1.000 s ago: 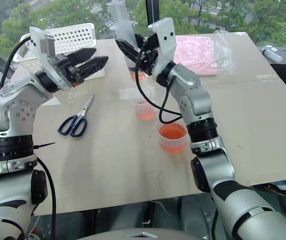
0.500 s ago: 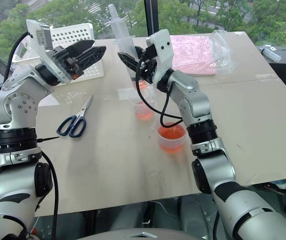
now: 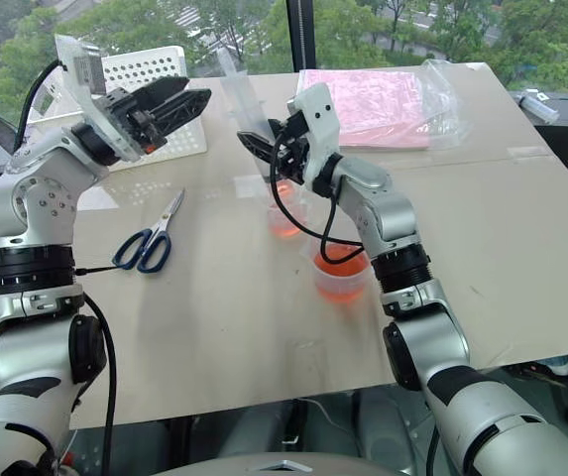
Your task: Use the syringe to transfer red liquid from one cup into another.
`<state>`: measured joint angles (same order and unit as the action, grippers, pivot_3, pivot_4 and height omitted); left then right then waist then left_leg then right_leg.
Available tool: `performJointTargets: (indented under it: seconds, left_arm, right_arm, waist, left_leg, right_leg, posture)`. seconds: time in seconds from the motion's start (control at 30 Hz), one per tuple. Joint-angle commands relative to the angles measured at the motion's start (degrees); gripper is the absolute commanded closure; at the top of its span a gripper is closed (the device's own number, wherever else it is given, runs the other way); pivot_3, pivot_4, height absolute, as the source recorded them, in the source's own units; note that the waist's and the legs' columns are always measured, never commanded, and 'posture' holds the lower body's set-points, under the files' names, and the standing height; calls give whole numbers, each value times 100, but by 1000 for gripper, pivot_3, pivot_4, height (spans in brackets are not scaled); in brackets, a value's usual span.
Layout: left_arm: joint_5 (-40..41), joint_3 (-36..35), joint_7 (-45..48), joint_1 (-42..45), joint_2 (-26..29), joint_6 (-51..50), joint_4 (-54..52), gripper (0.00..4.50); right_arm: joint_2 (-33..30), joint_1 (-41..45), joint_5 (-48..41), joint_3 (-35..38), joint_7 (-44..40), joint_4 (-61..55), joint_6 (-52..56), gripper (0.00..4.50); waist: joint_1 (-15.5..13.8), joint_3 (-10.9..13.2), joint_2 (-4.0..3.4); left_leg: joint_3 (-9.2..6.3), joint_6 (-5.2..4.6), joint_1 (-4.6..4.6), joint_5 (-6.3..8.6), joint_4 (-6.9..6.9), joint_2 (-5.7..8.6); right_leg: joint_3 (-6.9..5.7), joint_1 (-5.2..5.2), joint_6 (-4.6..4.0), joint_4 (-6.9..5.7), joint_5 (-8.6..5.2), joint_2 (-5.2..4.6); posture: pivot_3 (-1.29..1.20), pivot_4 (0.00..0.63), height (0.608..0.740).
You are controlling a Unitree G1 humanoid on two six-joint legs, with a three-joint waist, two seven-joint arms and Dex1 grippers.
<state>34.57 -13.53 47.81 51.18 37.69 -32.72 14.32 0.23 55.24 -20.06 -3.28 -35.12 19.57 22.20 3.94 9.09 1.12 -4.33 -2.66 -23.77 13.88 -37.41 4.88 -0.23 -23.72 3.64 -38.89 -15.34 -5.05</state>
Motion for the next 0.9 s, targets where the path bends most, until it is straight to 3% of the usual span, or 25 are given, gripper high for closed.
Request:
performJointTargets:
  seconds: [0.03,0.67,0.9]
  left_arm:
    - [-37,-67,190,383,133,169,81,1167]
    - [-647,493,1296,1552,-19,773,1187,1167]
    - [-847,635,1680,1684,-53,1044,1364,4064]
  right_arm:
    - [59,62,-57,37,-140,-247,-319,3042]
    - [26,164,168,-64,-583,272,-833,3042]
    - [-18,244,227,-36,-658,467,-936,3042]
  waist:
    - [3,0,0]
    - [11,0,0]
    - [8,0,0]
  left_leg:
    - [0,0,0,0,0,0]
    - [-2,0,-1,0,-4,3]
    - [-2,0,-2,0,-5,4]
  right_leg:
    - [0,0,0,0,0,0]
    - [-4,0,1,-4,0,5]
    - [-5,0,0,-4,0,4]
  posture:
    - [0,150,740]
    - [0,150,740]
    - [0,150,740]
